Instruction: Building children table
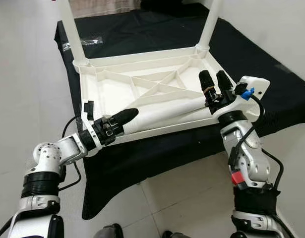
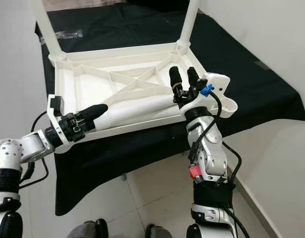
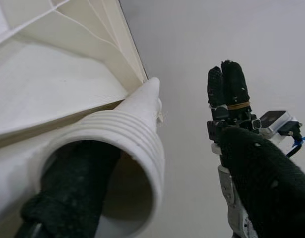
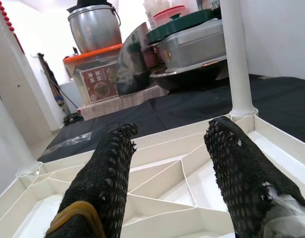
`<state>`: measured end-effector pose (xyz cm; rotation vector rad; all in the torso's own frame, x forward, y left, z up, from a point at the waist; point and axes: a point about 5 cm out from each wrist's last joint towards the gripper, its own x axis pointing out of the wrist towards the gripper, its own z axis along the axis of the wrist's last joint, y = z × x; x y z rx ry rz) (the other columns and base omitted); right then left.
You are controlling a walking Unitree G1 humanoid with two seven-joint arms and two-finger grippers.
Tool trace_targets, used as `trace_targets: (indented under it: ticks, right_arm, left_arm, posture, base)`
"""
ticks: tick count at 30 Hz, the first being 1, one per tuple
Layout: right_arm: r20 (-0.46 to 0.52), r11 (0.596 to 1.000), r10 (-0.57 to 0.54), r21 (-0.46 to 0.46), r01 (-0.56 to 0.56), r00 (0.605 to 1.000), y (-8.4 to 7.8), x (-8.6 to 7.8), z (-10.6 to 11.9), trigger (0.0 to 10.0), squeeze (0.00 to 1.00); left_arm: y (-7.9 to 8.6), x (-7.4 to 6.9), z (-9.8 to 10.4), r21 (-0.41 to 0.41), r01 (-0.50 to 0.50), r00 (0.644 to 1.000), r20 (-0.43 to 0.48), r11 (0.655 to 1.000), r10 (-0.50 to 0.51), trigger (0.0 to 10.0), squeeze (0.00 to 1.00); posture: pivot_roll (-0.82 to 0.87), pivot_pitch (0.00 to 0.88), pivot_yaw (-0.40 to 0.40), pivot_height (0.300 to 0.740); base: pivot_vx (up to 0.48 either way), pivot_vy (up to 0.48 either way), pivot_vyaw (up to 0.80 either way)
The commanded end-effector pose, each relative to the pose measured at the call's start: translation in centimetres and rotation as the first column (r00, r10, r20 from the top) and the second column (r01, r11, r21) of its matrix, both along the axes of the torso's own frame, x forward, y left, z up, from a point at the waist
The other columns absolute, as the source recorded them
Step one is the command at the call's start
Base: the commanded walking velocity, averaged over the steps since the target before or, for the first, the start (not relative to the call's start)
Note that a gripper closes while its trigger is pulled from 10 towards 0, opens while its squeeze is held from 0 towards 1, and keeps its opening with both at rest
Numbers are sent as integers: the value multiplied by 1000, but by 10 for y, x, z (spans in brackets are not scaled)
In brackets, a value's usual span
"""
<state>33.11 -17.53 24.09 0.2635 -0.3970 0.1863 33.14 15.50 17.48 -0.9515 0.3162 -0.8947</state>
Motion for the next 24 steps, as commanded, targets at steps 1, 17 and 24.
trace_targets:
  ticks: [1,17,24]
  right_arm:
    - [-11,1000,-7,10,7,1000,-4,-3,-3,10000,0]
    - [-12,1000,0,19,0,1000,-1,-3,-2,10000,0]
    - [-13,998,-12,56,13,1000,0,0,4,10000,0]
  left_arm:
    - [-5,1,-8,11,4,1000,-29,1000,-4,0,0]
    - [3,-3,-13,16,9,999,-36,1000,-9,0,0]
    - [5,-5,-9,-2,11,1000,-26,1000,-11,0,0]
  posture:
    - [26,217,-32,740]
    - [35,209,-36,740]
    - [39,205,-38,740]
  base:
    - [0,0,0]
    - [0,0,0]
    - [0,0,0]
